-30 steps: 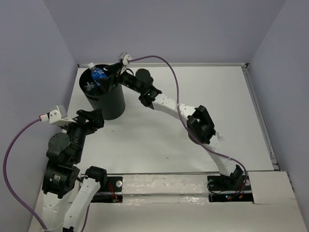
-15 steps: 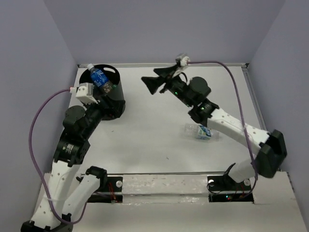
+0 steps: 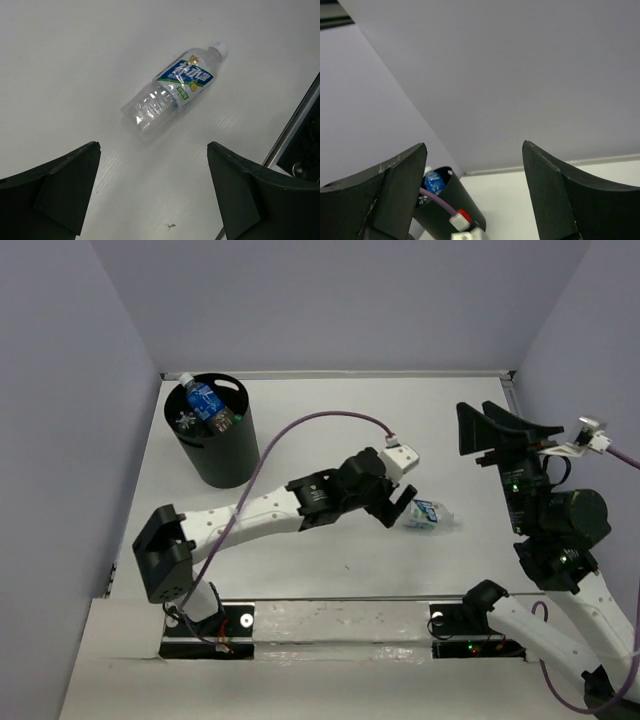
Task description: Put the plastic bottles in the bin
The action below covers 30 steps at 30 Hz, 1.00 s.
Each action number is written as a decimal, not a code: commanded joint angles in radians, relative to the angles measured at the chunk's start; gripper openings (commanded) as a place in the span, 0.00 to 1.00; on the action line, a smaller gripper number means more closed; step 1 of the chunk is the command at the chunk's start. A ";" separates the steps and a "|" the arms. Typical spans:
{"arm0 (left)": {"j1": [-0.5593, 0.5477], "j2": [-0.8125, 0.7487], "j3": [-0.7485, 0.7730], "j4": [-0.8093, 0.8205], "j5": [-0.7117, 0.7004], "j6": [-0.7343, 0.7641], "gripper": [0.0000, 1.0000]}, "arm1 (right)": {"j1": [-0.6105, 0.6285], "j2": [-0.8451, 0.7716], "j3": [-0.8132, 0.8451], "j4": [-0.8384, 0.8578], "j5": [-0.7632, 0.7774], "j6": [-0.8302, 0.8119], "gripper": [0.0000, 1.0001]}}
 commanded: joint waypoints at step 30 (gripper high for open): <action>-0.127 0.866 0.749 -0.130 -0.071 0.556 0.51 | 0.007 -0.150 0.029 -0.263 -0.166 -0.123 0.76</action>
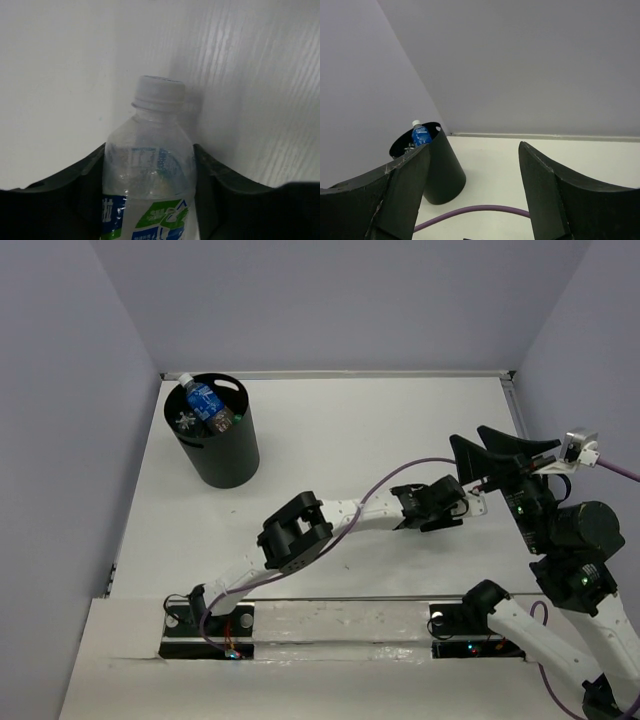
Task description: Put the plastic bottles in the bin
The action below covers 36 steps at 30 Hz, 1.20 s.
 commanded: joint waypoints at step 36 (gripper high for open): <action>1.110 -1.106 -0.744 0.599 -0.147 -0.681 0.34 | 0.007 0.212 -0.102 0.196 -0.289 0.037 0.75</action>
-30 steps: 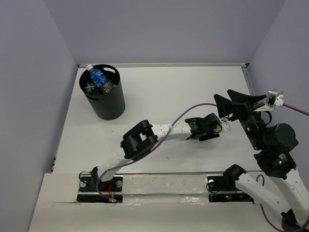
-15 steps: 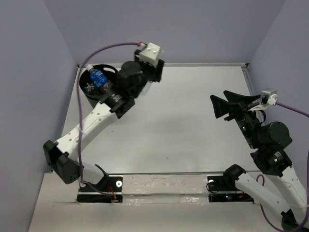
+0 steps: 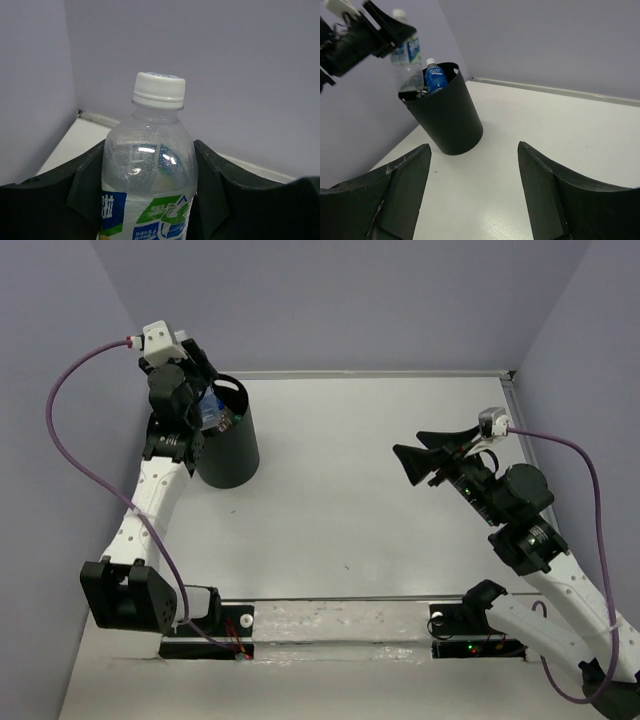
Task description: Put the plastic bottles in the bin
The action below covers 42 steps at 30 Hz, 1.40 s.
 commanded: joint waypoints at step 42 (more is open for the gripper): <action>-0.124 -0.097 -0.304 0.069 -0.305 -0.118 0.99 | 0.016 0.179 -0.047 0.300 -0.207 0.089 0.74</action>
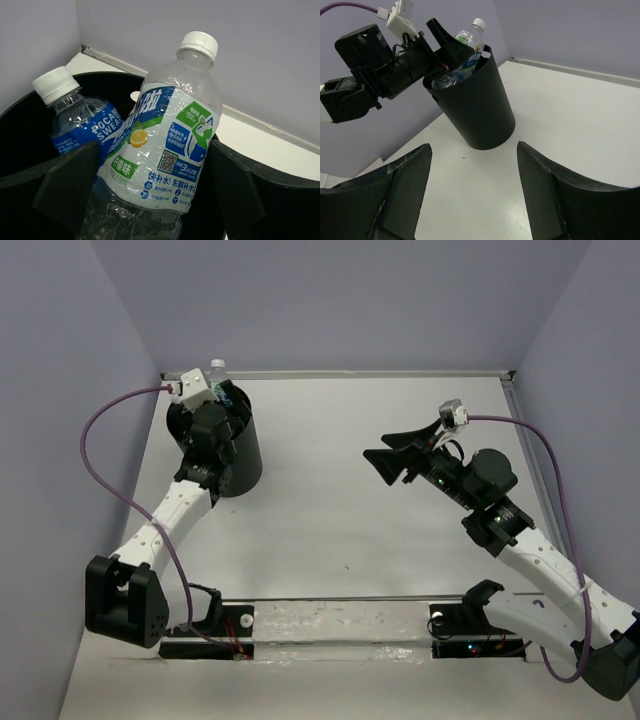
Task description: Put the plastic bottles in the bin
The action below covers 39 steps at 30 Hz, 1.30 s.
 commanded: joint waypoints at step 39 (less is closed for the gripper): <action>0.007 -0.967 -0.004 -0.502 0.648 -0.064 0.99 | 0.019 -0.318 -0.034 -0.116 0.413 -0.107 1.00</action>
